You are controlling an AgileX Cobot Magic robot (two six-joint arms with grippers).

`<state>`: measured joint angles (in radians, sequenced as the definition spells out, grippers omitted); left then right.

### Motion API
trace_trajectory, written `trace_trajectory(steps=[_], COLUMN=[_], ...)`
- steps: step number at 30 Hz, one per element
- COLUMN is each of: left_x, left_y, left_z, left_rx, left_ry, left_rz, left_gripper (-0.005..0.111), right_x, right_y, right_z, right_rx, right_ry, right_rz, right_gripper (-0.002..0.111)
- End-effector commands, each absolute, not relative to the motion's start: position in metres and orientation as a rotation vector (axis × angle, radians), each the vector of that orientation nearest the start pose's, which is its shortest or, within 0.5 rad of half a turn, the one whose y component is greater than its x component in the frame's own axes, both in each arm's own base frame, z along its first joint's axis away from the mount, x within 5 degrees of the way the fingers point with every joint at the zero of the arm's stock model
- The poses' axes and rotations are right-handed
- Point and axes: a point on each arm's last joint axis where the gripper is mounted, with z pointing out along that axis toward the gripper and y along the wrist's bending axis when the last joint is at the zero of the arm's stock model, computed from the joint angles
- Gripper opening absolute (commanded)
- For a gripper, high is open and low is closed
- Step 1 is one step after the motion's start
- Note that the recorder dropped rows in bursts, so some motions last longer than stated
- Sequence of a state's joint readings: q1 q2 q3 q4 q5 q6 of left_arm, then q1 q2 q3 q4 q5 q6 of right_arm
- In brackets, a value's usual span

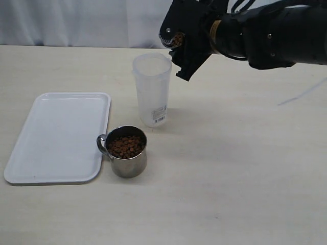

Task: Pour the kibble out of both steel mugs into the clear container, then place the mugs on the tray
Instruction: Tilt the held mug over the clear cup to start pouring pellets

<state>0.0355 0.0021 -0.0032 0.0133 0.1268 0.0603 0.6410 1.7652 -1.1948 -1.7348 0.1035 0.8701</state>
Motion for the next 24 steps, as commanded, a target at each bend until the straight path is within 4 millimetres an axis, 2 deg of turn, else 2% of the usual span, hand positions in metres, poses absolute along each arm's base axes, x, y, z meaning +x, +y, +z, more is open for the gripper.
trace_trajectory(steps=[1, 17, 24], left_x=[0.0564, 0.0564, 0.0564], left_y=[0.0020, 0.0020, 0.0020], left_z=[0.2021, 0.2021, 0.2021], left_rx=[0.027, 0.027, 0.027], left_ry=[1.605, 1.605, 1.605], left_rz=[0.081, 0.081, 0.081], left_gripper=[0.000, 0.000, 0.000], right_x=[0.3372, 0.3378, 0.3344], right_y=[0.2408, 0.2414, 0.2460], right_z=[0.2644, 0.2649, 0.2638], right_rx=[-1.347, -1.513, -1.597], right_ry=[1.491, 1.338, 1.256], right_rz=[-0.257, -0.398, -0.381], right_gripper=[0.005, 0.005, 0.005])
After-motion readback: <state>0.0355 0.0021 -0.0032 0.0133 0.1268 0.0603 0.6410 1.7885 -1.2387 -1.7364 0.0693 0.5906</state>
